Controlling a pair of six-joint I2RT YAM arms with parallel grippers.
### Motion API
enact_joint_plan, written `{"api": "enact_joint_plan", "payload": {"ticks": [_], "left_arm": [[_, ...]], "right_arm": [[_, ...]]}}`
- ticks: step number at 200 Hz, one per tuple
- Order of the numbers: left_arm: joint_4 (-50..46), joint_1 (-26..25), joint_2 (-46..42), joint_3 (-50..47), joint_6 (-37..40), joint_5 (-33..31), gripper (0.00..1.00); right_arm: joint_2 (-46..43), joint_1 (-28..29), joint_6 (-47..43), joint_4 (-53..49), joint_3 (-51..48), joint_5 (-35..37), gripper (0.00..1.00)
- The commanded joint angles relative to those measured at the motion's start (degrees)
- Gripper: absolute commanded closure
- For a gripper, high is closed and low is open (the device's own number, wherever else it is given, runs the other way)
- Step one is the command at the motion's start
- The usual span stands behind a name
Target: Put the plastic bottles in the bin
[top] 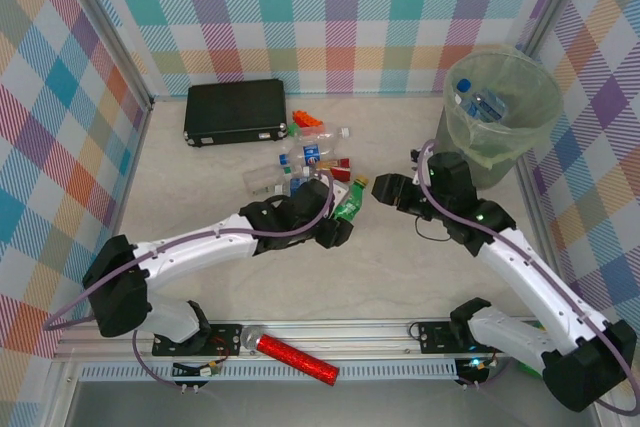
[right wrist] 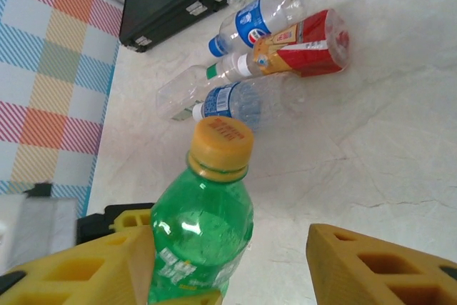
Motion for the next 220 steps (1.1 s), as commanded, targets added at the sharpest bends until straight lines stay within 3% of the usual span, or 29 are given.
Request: {"api": "enact_joint_plan", "payload": {"ticks": [1,113,134,181,220], "left_arm": [[1.4,-1.5,-3.1,-0.7,-0.3,-2.2,0.45],[1.2,-4.4,-6.2,-1.0,-0.4,-3.5,0.45],[1.2,-4.6,-6.5,-0.9,-0.4,-3.6,0.45],[1.1,-4.8,-6.1,-0.3,-0.5,-3.4,0.45],[1.1,-4.9,-6.3,0.1,-0.5,-3.3,0.45]], "right_arm": [[1.9,0.1,1.8,4.3,2.8,-5.1,0.43],[6.8,-1.9,5.2,8.6,4.8,-12.7,0.49],[7.2,-2.1,5.8,8.9,4.4,-13.3,0.55],[7.0,-2.1,5.9,9.5,3.8,-14.0,0.58],[7.6,-2.1,5.8,9.6,3.9,-15.3,0.57]]}}
